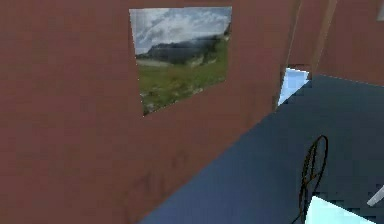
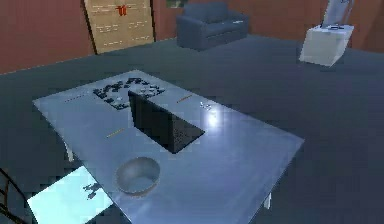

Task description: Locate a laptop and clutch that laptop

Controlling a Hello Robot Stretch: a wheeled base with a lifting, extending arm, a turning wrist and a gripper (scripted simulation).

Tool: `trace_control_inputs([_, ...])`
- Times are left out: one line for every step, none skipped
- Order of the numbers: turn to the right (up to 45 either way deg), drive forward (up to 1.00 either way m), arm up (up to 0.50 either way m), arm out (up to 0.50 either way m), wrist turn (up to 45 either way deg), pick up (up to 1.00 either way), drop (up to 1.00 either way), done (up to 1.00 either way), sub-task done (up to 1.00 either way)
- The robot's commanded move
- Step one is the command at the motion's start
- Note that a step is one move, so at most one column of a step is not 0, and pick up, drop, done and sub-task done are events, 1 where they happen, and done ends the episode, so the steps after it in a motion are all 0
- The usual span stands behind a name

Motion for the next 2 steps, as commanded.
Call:
trace_control_inputs([24.0, 0.0, 0.0, 0.0, 0.0, 0.0, 0.0, 0.0, 0.0])
trace_control_inputs([3.0, 0.0, 0.0, 0.0, 0.0, 0.0, 0.0, 0.0, 0.0])
